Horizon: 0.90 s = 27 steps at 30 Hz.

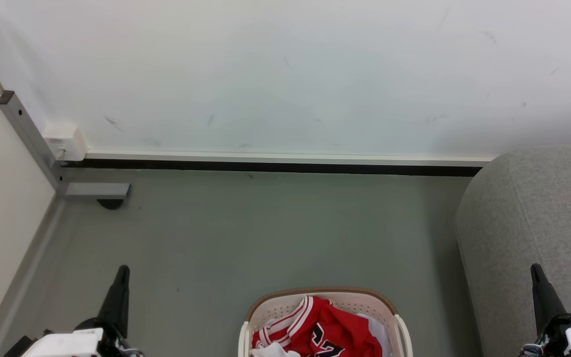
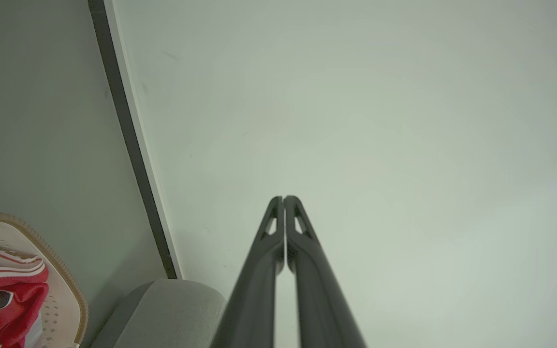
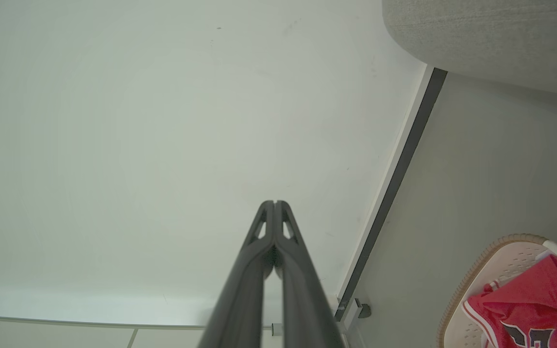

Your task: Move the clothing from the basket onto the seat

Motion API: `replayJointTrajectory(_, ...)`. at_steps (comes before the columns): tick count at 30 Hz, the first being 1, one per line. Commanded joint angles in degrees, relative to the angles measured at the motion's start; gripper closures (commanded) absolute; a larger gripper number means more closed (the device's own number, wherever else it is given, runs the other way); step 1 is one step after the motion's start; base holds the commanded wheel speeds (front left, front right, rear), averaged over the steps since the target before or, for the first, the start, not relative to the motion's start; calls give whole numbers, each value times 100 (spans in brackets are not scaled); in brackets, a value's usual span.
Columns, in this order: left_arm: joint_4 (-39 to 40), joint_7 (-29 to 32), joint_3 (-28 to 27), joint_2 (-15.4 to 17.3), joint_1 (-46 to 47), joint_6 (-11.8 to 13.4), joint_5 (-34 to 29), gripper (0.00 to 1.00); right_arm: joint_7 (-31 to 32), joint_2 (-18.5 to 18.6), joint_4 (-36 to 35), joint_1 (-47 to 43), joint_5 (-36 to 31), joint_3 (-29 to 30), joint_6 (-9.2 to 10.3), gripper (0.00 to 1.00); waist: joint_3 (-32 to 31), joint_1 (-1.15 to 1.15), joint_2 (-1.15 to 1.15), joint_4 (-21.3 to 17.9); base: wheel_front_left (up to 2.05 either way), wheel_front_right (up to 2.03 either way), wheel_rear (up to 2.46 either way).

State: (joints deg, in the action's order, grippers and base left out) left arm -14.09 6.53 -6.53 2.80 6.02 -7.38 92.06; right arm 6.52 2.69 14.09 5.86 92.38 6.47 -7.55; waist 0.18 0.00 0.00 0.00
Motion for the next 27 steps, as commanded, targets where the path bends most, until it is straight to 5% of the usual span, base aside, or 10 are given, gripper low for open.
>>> replayJointTrajectory(1, 21, 18, -6, 16, 48, -31, 69, 100, 18, 41, -27, 73, 7, 21, 13, 100, 0, 0, 0, 0, 0, 0, 0)
replayJointTrajectory(27, 21, 18, -6, 16, 48, -31, 69, 100, 18, 41, -27, 73, 7, 21, 12, 100, 0, 0, 0, 0, 0, 0, 0)
